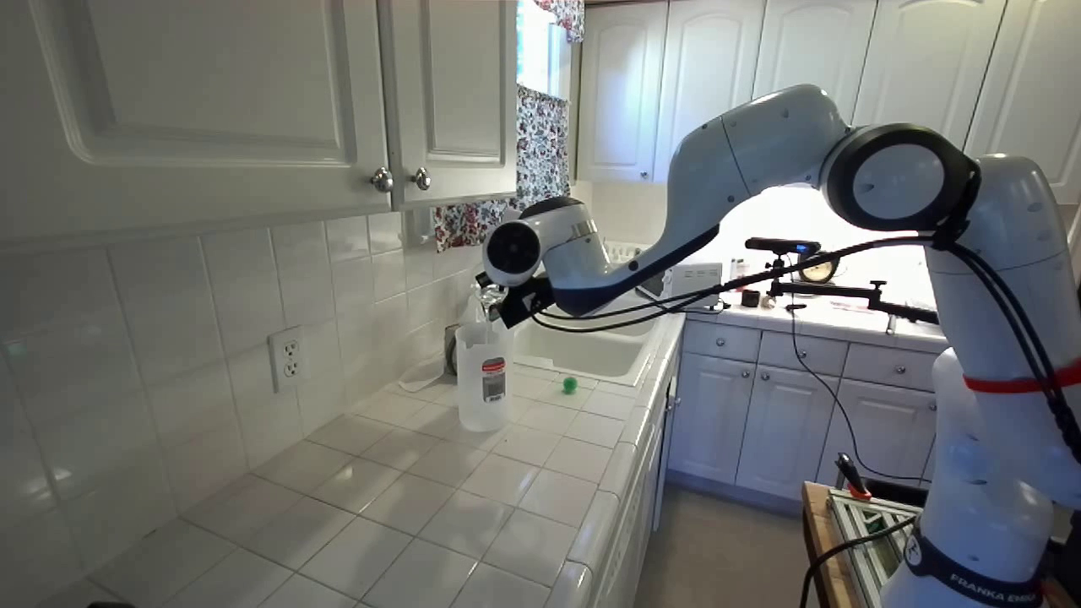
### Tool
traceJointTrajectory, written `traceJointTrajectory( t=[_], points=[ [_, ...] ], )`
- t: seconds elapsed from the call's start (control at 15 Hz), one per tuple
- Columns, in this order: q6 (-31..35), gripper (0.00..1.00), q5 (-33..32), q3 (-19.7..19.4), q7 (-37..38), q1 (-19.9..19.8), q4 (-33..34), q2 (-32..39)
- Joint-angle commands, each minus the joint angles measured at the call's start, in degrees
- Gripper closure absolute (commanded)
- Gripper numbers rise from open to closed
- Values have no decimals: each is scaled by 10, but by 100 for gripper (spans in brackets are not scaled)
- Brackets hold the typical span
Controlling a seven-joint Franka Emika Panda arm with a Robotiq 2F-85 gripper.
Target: Pour the contents from the cup into the jar
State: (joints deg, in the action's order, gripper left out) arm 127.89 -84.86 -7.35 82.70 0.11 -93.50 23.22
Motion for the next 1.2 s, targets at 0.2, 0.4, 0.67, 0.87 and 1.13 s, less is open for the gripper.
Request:
traceJointTrajectory(
  t=[0.2,0.4,0.67,0.87,1.13],
  points=[
    [-20,98,-28,13,24,-4,0,3],
    [-25,98,-42,14,28,-3,-2,4],
    [-35,98,-62,18,33,-3,-6,5],
    [-41,98,-74,20,36,-4,-8,6],
    [-45,98,-91,24,37,-2,-13,10]
  ],
)
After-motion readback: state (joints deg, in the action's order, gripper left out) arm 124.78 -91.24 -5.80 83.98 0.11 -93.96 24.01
